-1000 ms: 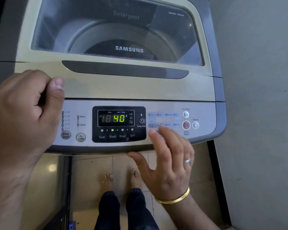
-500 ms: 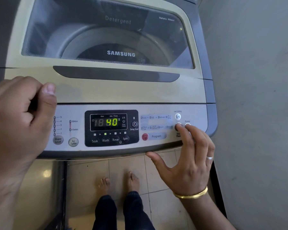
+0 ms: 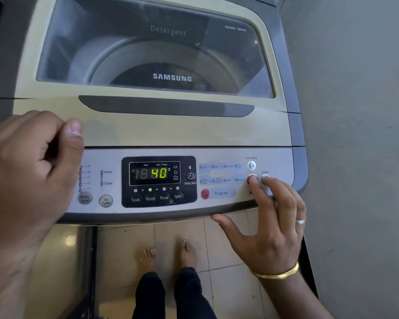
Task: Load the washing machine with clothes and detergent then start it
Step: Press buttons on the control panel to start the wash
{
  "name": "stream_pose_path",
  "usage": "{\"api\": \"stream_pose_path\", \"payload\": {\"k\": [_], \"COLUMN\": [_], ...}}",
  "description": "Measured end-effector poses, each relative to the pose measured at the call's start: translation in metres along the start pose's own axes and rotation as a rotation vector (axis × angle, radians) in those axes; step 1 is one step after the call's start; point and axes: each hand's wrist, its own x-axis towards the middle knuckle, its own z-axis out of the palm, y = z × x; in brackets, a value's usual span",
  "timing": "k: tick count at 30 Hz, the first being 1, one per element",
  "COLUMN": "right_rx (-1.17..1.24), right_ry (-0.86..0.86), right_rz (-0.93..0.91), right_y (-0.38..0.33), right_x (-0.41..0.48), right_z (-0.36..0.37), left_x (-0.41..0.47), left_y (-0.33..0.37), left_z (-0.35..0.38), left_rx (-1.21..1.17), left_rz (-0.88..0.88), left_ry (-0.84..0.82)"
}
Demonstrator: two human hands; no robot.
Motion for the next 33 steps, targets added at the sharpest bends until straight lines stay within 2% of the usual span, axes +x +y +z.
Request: {"api": "stream_pose_path", "payload": {"k": [10, 19, 25, 33], "right_rx": [0.027, 0.071, 0.092, 0.161], "right_ry": [0.02, -0.013, -0.021, 0.049], "right_rz": [-0.035, 0.052, 0.041, 0.034], "right_y": [0.006, -0.002, -0.002, 0.003], "right_x": [0.001, -0.004, -0.004, 0.009], "right_z": [0.004, 0.003, 0.003, 0.004], "left_x": [0.002, 0.001, 0.002, 0.004], "left_y": [0.004, 0.016, 0.018, 0.029], "left_z": [-0.001, -0.003, -0.004, -0.007], "left_rx": [-0.003, 0.025, 0.039, 0.092], "left_rz": [0.038, 0.079, 0.106, 0.167], "left_ry": [-0.004, 0.025, 0.039, 0.039]}}
